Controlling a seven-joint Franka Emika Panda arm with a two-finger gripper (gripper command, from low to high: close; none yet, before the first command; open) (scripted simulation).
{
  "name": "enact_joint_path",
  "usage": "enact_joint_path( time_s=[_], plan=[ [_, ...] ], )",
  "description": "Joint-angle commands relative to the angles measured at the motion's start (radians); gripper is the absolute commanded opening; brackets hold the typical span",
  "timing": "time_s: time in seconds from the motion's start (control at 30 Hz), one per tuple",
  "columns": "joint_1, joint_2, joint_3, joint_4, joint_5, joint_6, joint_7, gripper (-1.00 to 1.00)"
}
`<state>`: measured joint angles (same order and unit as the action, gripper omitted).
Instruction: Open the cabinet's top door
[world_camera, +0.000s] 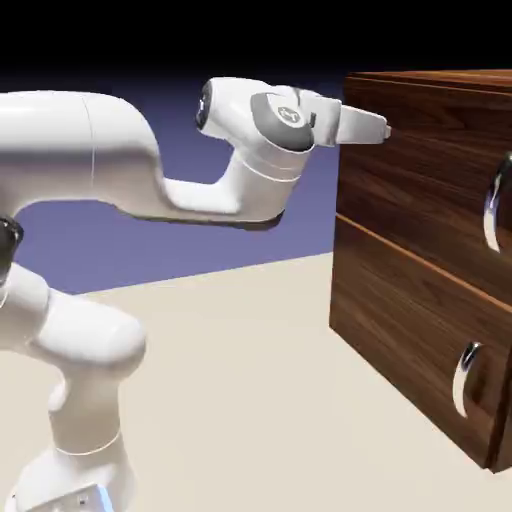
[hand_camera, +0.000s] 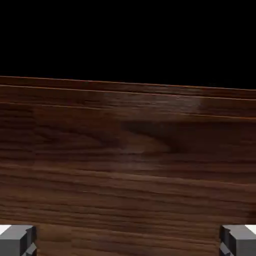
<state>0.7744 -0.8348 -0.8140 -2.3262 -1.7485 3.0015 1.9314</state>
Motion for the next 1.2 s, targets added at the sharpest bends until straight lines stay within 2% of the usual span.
enact_joint_path(
  time_s=[0.0, 0.83, 0.9, 1.07, 1.1, 1.17],
  plan=[
    [0.019, -0.007, -0.020, 0.012, -0.044, -0.001, 0.030, 1.00],
    [0.493, -0.171, -0.526, 0.313, -1.131, -0.023, 0.770, 1.00],
    [0.495, -0.172, -0.529, 0.314, -1.136, -0.023, 0.773, 1.00],
    [0.676, -0.141, -0.631, 0.475, -1.149, -0.015, 0.789, 1.00],
    [0.676, -0.141, -0.631, 0.475, -1.149, -0.015, 0.789, -1.00],
    [0.641, -0.131, -0.612, 0.439, -1.146, -0.037, 0.801, -1.00]
  ],
)
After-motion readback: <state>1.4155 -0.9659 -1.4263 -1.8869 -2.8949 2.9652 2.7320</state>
